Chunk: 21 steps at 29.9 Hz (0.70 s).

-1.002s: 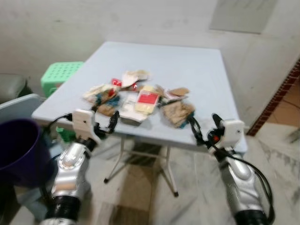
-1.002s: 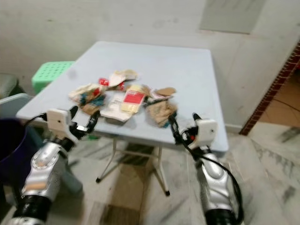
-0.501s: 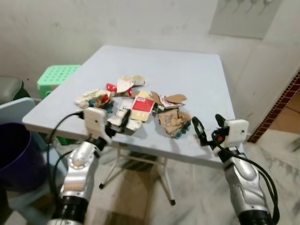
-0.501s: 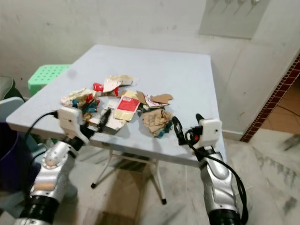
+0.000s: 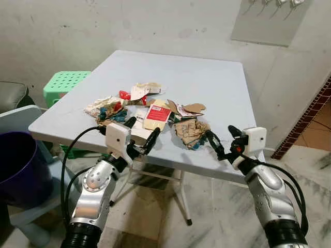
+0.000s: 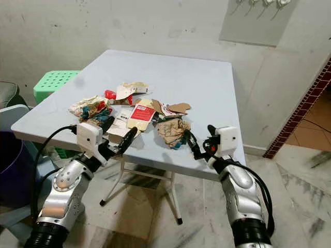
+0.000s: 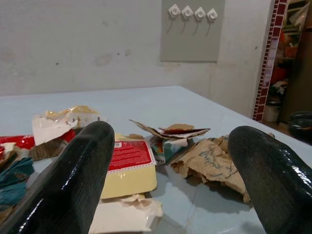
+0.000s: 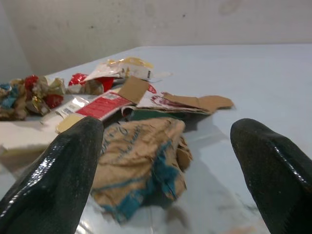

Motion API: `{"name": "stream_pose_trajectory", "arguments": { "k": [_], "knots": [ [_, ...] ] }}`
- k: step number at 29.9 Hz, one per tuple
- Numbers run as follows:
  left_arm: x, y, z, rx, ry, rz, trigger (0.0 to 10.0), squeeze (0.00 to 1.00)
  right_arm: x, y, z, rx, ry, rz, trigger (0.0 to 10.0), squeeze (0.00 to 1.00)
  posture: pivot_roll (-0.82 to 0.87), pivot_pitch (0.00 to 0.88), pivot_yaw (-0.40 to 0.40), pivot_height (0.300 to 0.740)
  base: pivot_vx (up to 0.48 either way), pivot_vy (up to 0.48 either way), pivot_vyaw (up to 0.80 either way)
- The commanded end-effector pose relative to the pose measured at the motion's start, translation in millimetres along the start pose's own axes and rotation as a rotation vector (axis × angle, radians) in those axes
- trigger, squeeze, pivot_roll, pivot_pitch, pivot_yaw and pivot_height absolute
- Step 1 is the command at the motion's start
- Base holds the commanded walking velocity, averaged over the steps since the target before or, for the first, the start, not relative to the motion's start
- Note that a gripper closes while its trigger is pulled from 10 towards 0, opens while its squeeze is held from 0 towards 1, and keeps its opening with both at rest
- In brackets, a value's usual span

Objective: Picking trash to rubbish bin

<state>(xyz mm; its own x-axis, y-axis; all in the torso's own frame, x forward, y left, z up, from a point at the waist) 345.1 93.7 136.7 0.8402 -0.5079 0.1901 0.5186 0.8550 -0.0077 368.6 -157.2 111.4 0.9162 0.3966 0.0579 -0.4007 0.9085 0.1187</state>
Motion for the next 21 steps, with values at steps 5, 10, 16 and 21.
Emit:
{"name": "stream_pose_trajectory", "arguments": {
  "k": [5,10,16,21],
  "knots": [
    [3.3,1.6,7,0.050,-0.009,0.011,10.0,0.00,18.8,5.9,3,0.033,0.021,0.039,10.0,0.00,0.08,0.015,-0.015,0.715,0.000,0.000,0.00],
    [5.1,2.7,9,0.050,-0.010,0.007,10.0,0.00,26.4,7.2,1,0.041,0.048,0.044,10.0,0.00,0.09,0.014,-0.020,0.715,0.000,0.000,0.00],
    [6.0,-11.1,8,0.053,-0.005,-0.052,10.0,0.00,29.0,1.0,-9,0.054,0.102,0.010,10.0,0.00,0.10,0.016,-0.027,0.715,0.000,0.000,0.00],
    [5.5,-17.6,6,0.050,-0.003,-0.065,10.0,0.00,27.7,-4.6,-16,0.055,0.134,-0.026,10.0,0.00,0.10,0.016,-0.024,0.715,0.000,0.000,0.00]
  ]
}}
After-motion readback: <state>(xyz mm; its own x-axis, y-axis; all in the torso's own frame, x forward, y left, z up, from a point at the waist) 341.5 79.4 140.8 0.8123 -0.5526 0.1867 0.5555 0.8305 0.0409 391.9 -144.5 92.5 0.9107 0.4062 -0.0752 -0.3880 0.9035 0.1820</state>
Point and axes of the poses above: a point about 5 cm out from each wrist's last joint towards the gripper, its own x axis pointing out of the wrist towards the gripper, its own z axis along the axis of the wrist's last joint, y = z × x, the point moved 5 cm from there along x, pointing out of the wrist towards the gripper, and after that the axes turned 2 degrees about -x, right-handed, at the moved point
